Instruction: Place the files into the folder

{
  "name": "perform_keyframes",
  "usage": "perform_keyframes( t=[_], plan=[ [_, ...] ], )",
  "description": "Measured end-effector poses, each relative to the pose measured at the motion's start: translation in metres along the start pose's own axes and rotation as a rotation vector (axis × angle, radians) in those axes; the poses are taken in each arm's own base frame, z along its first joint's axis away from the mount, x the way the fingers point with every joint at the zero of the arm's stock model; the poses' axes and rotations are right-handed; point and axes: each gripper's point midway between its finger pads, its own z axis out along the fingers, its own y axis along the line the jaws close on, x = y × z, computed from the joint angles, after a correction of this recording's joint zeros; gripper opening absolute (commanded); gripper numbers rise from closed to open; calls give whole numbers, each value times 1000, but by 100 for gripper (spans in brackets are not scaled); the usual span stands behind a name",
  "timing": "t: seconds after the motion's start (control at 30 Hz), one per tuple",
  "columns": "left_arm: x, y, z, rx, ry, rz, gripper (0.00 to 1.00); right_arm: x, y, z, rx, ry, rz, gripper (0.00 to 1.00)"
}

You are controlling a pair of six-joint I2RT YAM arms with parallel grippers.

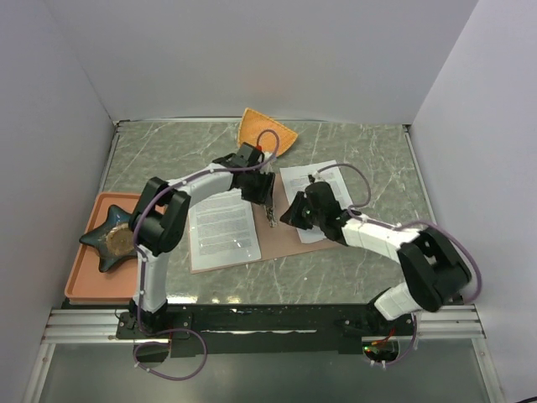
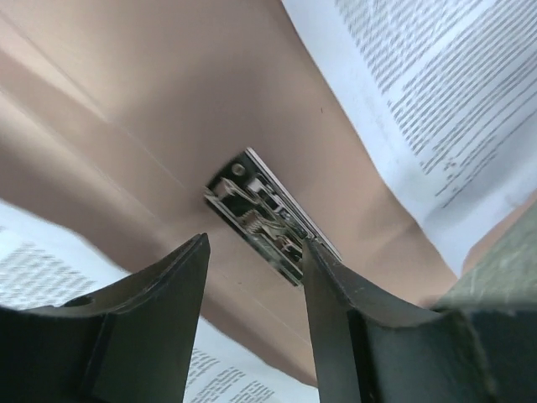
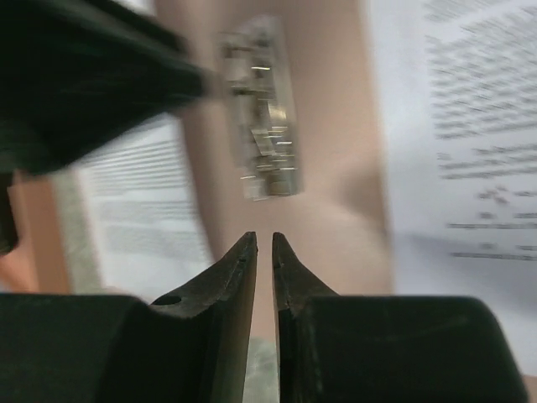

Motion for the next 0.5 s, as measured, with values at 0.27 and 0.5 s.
perform_keyframes(
  t=[0.27,0.5],
  plan=[
    [32,-19,21,-40,85,34,53,-56,54,-65,-161,-222,-110,22],
    [30,-18,24,-52,83,40,47,-98,-14,-79,52,-337,-36,20]
  ],
)
